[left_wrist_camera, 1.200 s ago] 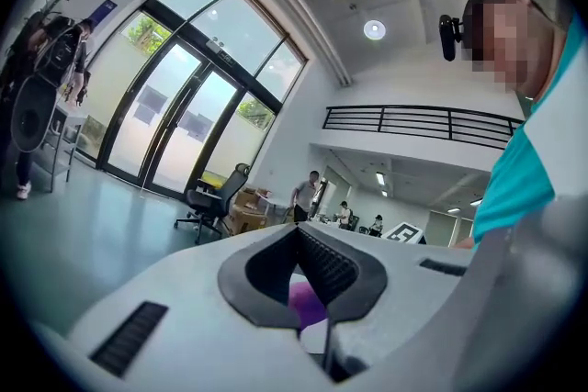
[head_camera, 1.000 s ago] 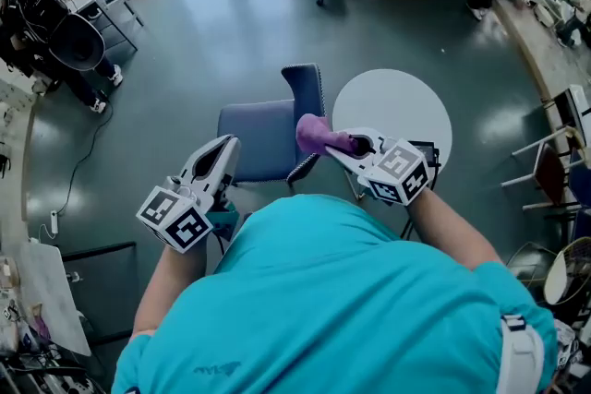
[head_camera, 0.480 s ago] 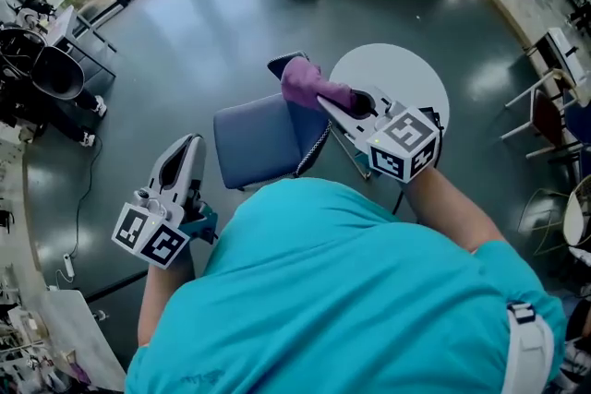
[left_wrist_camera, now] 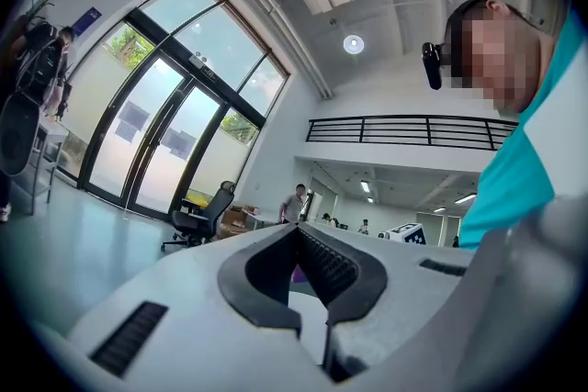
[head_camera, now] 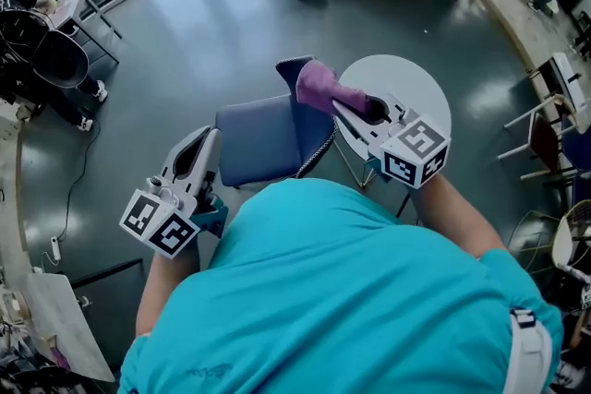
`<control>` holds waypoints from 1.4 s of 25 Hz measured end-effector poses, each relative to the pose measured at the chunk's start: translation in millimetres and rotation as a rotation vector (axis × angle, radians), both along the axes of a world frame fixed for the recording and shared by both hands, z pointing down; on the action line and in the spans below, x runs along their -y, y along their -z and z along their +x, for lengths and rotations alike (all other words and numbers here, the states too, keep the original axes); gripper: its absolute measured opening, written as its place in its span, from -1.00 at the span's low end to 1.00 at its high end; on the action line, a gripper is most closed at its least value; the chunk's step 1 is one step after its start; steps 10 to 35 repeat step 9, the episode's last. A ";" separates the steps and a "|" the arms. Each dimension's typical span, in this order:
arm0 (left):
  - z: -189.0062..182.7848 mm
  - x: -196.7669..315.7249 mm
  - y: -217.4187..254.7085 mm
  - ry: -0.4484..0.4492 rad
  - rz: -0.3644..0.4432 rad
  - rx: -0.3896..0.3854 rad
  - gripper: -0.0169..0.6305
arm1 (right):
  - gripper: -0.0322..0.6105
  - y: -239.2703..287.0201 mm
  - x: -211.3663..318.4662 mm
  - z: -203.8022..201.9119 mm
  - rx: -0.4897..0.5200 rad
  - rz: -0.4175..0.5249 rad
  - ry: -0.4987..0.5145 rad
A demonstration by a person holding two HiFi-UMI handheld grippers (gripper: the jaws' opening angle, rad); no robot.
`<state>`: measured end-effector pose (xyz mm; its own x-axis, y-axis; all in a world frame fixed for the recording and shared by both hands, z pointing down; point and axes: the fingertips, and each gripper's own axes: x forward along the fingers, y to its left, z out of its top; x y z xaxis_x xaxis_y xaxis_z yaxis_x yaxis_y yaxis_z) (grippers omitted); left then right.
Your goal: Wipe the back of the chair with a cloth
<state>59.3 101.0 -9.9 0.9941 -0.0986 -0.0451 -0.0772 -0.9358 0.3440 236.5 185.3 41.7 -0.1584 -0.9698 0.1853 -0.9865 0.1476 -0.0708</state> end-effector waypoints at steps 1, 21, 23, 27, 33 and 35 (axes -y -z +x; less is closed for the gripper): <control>0.1 -1.1 -0.4 0.000 0.000 -0.001 -0.97 | -0.73 -1.2 -0.4 0.2 -0.001 -0.001 0.001; -5.9 6.0 -0.6 0.021 -0.011 0.005 -0.97 | -0.73 -0.3 5.7 -1.9 -0.012 -0.007 0.021; -5.9 6.0 -0.6 0.021 -0.011 0.005 -0.97 | -0.73 -0.3 5.7 -1.9 -0.012 -0.007 0.021; -5.9 6.0 -0.6 0.021 -0.011 0.005 -0.97 | -0.73 -0.3 5.7 -1.9 -0.012 -0.007 0.021; -5.9 6.0 -0.6 0.021 -0.011 0.005 -0.97 | -0.73 -0.3 5.7 -1.9 -0.012 -0.007 0.021; -5.9 6.0 -0.6 0.021 -0.011 0.005 -0.97 | -0.73 -0.3 5.7 -1.9 -0.012 -0.007 0.021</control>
